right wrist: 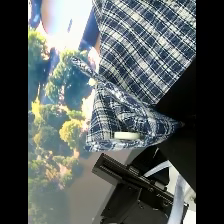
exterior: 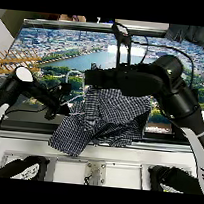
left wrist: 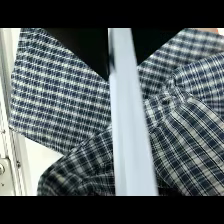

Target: Fold the clothes and pants, and hang the long-sleeved shirts on hangers.

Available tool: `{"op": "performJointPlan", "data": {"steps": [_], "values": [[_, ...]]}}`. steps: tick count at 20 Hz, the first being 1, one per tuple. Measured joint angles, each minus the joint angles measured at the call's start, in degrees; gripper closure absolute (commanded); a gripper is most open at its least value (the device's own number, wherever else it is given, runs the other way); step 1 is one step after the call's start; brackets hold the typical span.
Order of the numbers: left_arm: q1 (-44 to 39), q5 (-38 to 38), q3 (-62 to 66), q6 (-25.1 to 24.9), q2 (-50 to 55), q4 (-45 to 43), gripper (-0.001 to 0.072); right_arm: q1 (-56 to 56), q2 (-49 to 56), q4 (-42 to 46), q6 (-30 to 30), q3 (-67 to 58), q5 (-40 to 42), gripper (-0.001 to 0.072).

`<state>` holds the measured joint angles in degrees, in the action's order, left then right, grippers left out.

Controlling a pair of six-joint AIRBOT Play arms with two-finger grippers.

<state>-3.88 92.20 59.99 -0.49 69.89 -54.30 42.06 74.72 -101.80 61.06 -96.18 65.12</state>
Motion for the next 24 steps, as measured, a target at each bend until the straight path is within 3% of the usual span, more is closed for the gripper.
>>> {"op": "performJointPlan", "data": {"steps": [2,3,4,8,12,13,16,17,23,24], "values": [[2.1,-2.5,-5.2,-0.9,-3.7,0.0,0.0692,1.8,3.0,0.0,0.3,-1.9,1.0,0.0688],[2.3,-3.0,-6.0,-1.1,-4.3,0.1,0.0691,2.1,3.4,0.0,0.5,-2.2,1.6,0.0623],[2.4,-3.1,-6.5,-1.4,-4.6,0.5,0.0691,2.2,3.6,0.1,2.0,-2.4,2.7,0.0012],[2.5,-3.4,-6.7,-1.3,-4.7,0.5,0.0691,1.1,3.0,-1.1,5.7,-2.6,4.6,0.0012],[2.5,-3.5,-6.7,-1.1,-4.7,0.5,0.069,-11.2,-1.8,-8.5,18.5,-2.7,12.4,0.0025],[2.5,-3.5,-6.7,-1.1,-4.7,0.5,0.069,-15.5,-3.3,-9.7,22.3,-2.6,15.7,0.0141],[2.5,-3.3,-6.7,-1.1,-4.6,0.4,0.069,-30.6,-10.0,-14.9,34.9,1.6,24.2,0.0141],[2.6,1.6,-1.7,-1.1,2.7,0.4,0.0692,-53.0,-25.6,-33.5,51.1,28.2,22.0,0.0342],[2.6,6.0,4.9,-1.1,9.2,0.0,0.069,-53.9,-25.5,-39.2,58.4,33.3,18.6,0.0341],[2.6,6.8,5.2,1.6,9.5,-0.1,0.0691,-54.0,-23.6,-43.6,72.0,41.6,21.2,-0.0003]]}}
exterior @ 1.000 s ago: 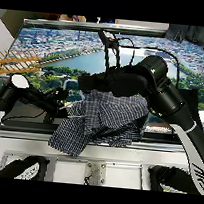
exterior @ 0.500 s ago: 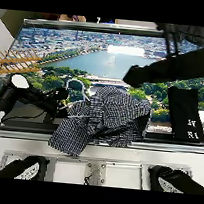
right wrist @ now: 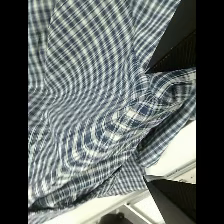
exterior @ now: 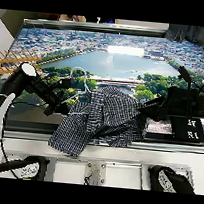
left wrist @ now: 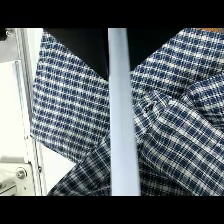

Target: Fold the clothes and pants, and hang the long-sleeved shirts on hangers.

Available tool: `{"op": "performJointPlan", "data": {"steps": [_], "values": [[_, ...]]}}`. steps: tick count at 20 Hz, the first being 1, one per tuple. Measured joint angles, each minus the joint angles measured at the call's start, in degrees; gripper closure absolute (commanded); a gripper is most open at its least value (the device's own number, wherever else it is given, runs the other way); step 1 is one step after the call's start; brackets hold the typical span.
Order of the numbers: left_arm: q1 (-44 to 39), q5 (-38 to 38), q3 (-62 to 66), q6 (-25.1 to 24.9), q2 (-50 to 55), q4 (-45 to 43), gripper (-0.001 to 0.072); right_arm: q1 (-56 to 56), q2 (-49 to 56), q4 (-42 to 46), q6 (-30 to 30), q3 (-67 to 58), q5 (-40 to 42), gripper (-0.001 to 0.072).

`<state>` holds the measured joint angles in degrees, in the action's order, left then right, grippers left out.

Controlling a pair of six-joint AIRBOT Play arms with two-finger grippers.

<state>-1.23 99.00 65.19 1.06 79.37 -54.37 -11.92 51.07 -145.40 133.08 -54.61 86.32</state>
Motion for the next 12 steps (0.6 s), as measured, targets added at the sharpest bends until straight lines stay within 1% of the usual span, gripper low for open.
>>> {"op": "performJointPlan", "data": {"steps": [1,2,3,5,9,10,11,12], "values": [[0.0,0.0,0.0,0.5,0.0,0.0,0.0691,0.1,1.1,-4.6,5.1,2.6,0.1,-0.0003],[0.0,0.0,0.0,0.7,0.0,0.0,0.0691,0.3,2.2,-6.1,7.0,3.1,0.3,-0.0002],[0.0,0.0,0.0,0.9,0.0,0.0,0.069,3.3,7.9,-11.1,11.9,3.8,1.6,0.0002],[0.0,0.0,0.0,1.4,0.0,0.0,0.0691,7.1,10.9,-13.1,14.1,3.9,1.5,0.0004],[0.1,0.0,0.0,1.7,0.0,-0.8,0.0691,11.0,12.6,-15.0,15.8,3.9,-0.4,0.0006],[0.1,0.1,0.0,1.9,0.0,-0.7,0.069,11.5,12.8,-15.4,16.1,3.9,-0.9,0.0462],[0.0,0.1,0.0,1.9,0.0,-0.5,0.069,11.6,12.8,-15.7,16.4,3.9,-0.8,0.0483],[0.1,0.1,0.0,1.9,0.0,-0.4,0.069,11.6,12.8,-15.8,17.2,3.9,-0.8,0.0483]]}}
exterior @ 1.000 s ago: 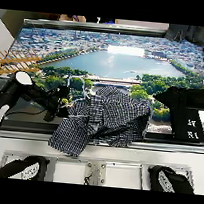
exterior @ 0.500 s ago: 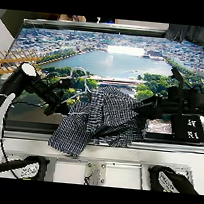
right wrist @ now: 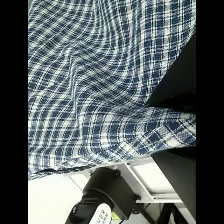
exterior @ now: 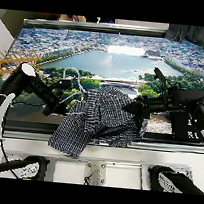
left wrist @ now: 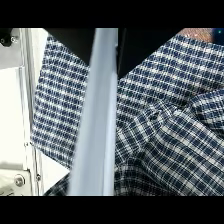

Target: Fold the clothes and pants, and hang the long-sleeved shirts on hangers.

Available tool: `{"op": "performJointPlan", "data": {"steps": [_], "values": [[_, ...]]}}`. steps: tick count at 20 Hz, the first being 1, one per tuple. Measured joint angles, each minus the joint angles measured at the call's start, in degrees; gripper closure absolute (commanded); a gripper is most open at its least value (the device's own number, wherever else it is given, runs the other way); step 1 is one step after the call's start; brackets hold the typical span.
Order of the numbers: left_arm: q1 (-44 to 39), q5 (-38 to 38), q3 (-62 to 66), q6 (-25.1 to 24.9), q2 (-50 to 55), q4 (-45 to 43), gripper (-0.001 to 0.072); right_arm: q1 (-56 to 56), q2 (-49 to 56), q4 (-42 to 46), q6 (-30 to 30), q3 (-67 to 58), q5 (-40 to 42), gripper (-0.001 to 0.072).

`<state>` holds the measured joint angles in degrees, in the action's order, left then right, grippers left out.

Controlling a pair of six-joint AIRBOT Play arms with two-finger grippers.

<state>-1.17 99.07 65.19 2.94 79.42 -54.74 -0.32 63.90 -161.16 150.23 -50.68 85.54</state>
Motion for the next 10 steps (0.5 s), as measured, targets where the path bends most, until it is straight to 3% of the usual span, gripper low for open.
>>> {"op": "performJointPlan", "data": {"steps": [1,2,4,7,9,10], "values": [[0.0,0.0,0.0,0.0,0.0,0.1,0.0691,0.0,0.0,0.0,2.5,0.0,-0.2,0.0618],[0.0,1.2,0.0,0.2,0.0,0.1,0.069,0.0,0.0,0.4,5.5,0.0,-0.2,0.069],[0.0,0.1,0.0,0.0,0.0,0.2,0.069,0.0,0.0,0.4,11.0,0.0,-0.7,0.0691],[0.0,-0.3,0.0,0.1,0.0,0.4,0.0691,0.0,0.0,0.4,14.3,0.0,-1.4,0.0691],[0.0,0.0,0.1,0.3,0.0,0.5,0.069,3.9,-6.0,9.5,15.5,-5.6,-7.6,0.0697],[0.0,0.2,0.1,0.5,0.0,0.4,0.069,3.9,-6.0,8.8,15.5,-5.6,-7.6,0.0697]]}}
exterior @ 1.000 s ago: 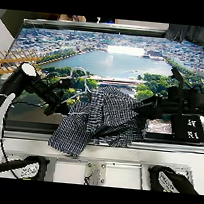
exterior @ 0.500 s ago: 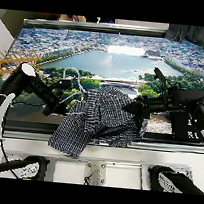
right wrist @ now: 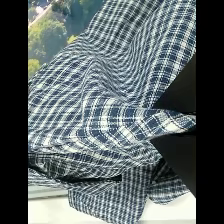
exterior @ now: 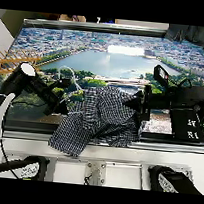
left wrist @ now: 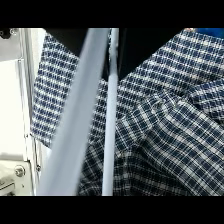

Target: Fold the clothes and pants, and hang the long-sleeved shirts on hangers.

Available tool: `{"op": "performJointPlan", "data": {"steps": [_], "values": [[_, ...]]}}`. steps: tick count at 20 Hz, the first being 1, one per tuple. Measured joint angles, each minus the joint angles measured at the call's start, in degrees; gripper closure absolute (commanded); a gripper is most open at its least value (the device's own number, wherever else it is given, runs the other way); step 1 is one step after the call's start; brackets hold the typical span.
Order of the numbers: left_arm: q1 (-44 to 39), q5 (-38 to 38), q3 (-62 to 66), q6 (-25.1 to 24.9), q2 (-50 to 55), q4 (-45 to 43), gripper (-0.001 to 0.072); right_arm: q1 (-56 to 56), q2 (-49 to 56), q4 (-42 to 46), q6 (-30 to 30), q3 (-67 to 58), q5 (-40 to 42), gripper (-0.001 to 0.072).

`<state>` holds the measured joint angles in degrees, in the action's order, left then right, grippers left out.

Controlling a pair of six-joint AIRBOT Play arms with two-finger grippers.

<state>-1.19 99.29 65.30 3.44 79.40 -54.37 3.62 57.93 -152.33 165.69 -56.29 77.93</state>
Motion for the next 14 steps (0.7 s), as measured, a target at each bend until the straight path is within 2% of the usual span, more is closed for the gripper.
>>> {"op": "performJointPlan", "data": {"steps": [1,2,3,4,5,10,14], "values": [[0.0,0.3,0.0,0.3,0.0,-0.1,0.0688,0.0,0.0,-0.6,0.0,0.0,0.0,0.0697],[0.0,0.7,0.0,2.1,0.0,-0.1,0.0518,0.0,0.0,-1.1,0.0,0.0,0.1,0.0697],[0.0,1.2,0.0,4.7,0.0,-0.2,0.0278,0.0,0.0,-1.9,1.0,0.0,-0.1,0.0697],[-0.1,1.2,0.0,6.8,0.0,0.3,0.0273,0.1,0.0,-2.2,0.9,0.0,0.1,0.0697],[0.0,-0.3,0.0,13.8,0.0,0.1,0.0273,0.1,0.0,-2.1,0.9,0.0,0.1,0.0697],[2.4,-3.9,2.4,24.1,0.0,0.1,0.0273,0.1,0.0,-2.1,0.9,0.0,0.1,0.0697],[6.9,-5.0,6.4,27.3,0.0,0.5,0.0273,0.1,0.0,-2.1,0.9,0.0,0.0,0.0697]]}}
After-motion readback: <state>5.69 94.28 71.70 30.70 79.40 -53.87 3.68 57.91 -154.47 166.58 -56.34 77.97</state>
